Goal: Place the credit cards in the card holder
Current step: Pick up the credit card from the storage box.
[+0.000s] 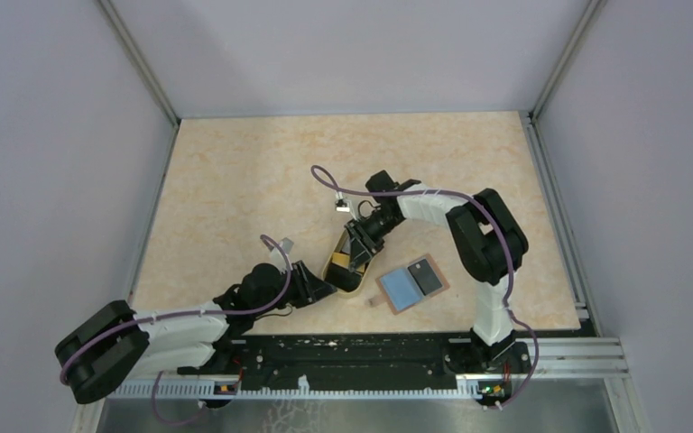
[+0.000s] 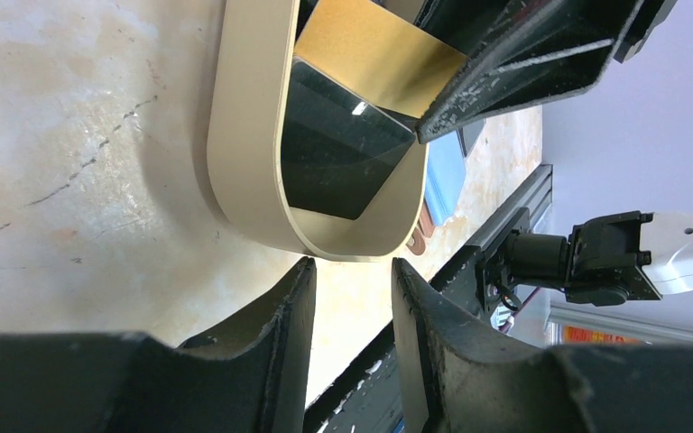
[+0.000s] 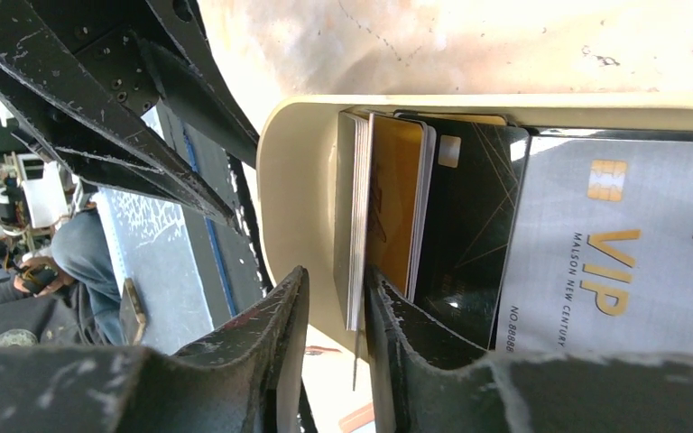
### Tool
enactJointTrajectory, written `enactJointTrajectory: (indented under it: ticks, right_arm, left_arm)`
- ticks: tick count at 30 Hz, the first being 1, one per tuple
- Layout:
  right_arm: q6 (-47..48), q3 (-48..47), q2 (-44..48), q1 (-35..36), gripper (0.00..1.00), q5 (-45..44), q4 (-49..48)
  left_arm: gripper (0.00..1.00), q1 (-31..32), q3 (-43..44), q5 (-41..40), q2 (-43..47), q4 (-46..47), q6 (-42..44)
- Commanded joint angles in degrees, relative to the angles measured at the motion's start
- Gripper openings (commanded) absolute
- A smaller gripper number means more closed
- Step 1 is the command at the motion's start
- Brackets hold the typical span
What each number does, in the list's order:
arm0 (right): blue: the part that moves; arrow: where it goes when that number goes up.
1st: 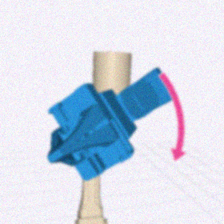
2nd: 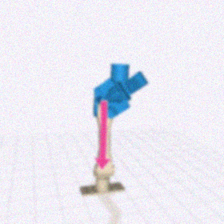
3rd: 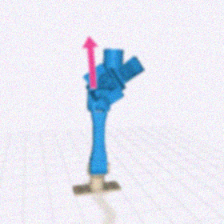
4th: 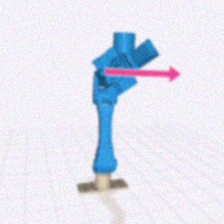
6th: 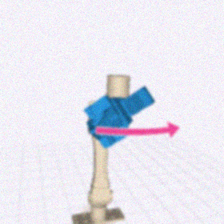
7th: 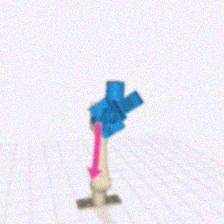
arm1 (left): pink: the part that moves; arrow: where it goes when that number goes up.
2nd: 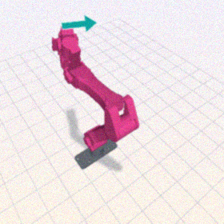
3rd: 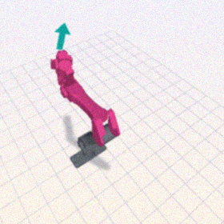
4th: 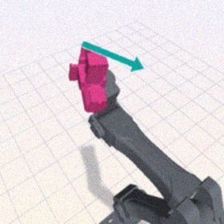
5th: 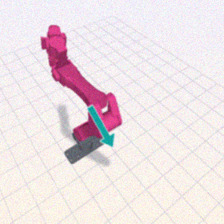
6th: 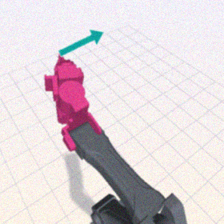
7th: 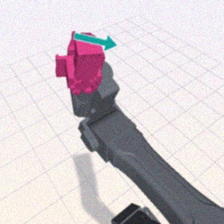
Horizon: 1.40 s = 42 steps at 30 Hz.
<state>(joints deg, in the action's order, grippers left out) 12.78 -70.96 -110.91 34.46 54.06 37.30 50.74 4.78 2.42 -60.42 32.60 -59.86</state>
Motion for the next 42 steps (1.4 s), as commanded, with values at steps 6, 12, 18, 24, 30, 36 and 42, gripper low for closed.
enactJointTrajectory:
  ticks: [6, 12, 18, 24, 30, 36, 42]
  right_arm:
    - [-0.8, -1.3, 3.0, -1.3, 0.21, -0.5, -2.7]
    - [-0.9, -0.5, 6.2, -2.1, 0.09, -2.6, -4.5]
    - [0.0, 0.1, 9.3, -3.1, 0.02, -4.4, -4.8]
    - [6.8, 0.0, 12.7, -4.0, 0.00, -1.6, -0.1]
    - [19.0, -0.8, 20.2, -9.5, 0.00, 11.9, 10.3]
    - [28.3, 2.1, 28.6, -11.1, 0.00, 18.5, 17.9]
    - [29.2, 6.4, 36.3, -12.7, 0.00, 24.2, 14.8]
  left_arm:
    - [0.43, 0.0, 0.6, 0.5, 1.8, 0.1, 1.6]
    - [0.44, 0.0, 0.3, 1.2, 3.0, 0.8, 2.0]
    - [0.47, 0.0, 0.0, 1.9, 4.6, 1.8, 2.7]
    - [0.63, 0.0, -2.3, 4.3, 8.4, 9.2, 4.7]
    - [0.69, 0.0, -7.1, 9.9, 9.8, 32.8, 12.2]
    - [0.70, 0.0, -6.0, 15.6, 3.6, 54.3, 21.7]
    - [0.71, 0.0, -5.6, 17.0, -8.4, 68.9, 26.4]
